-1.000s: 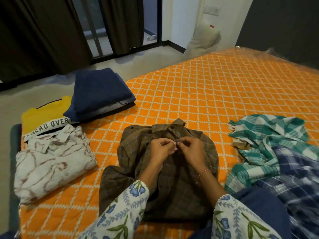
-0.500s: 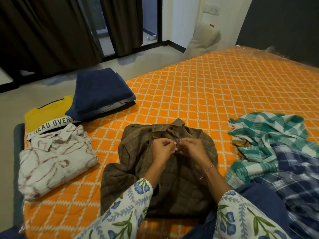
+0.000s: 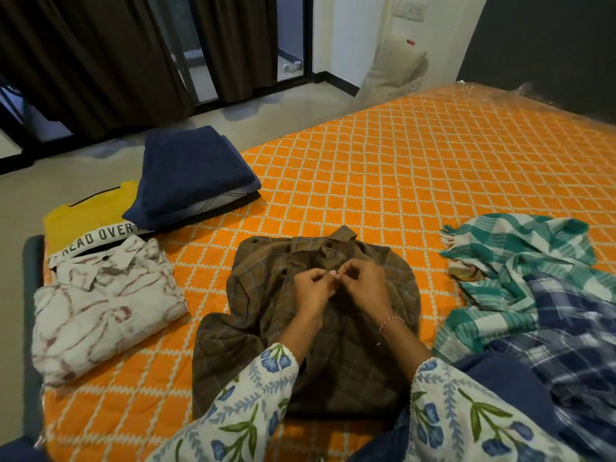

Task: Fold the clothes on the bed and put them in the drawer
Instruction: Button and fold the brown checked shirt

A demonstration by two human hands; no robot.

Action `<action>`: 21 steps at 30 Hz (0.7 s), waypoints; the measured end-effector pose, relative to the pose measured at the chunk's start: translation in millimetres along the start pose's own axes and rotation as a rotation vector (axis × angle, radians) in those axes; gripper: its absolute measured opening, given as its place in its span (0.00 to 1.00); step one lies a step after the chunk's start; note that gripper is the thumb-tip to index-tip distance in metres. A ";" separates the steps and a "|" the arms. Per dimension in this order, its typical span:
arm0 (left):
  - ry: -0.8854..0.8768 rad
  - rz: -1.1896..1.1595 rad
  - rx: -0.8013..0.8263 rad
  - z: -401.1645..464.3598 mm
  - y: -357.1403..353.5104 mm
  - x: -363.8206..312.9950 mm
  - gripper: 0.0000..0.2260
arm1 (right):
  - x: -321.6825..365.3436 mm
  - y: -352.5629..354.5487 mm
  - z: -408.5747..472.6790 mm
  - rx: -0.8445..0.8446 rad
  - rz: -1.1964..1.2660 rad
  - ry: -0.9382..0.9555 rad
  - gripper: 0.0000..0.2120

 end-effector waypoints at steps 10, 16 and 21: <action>-0.269 0.328 0.339 34.6 20.7 -14.5 0.13 | 4.9 19.5 12.8 0.359 0.671 -0.462 0.08; -0.184 0.224 0.308 40.2 16.4 -10.4 0.09 | 14.3 18.2 40.0 0.287 0.775 -0.499 0.10; -0.059 0.137 0.318 34.4 19.4 4.5 0.05 | 19.1 15.4 53.8 0.215 0.588 -0.409 0.11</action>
Point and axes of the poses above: each hand's wrist, its own z-axis towards the middle knuckle, its own y-axis out of the back of the hand, x = y × z, the point moved 1 cm from there along z, towards the middle knuckle, and after that the axes turned 4 degrees about -y, right-handed, at the moved point
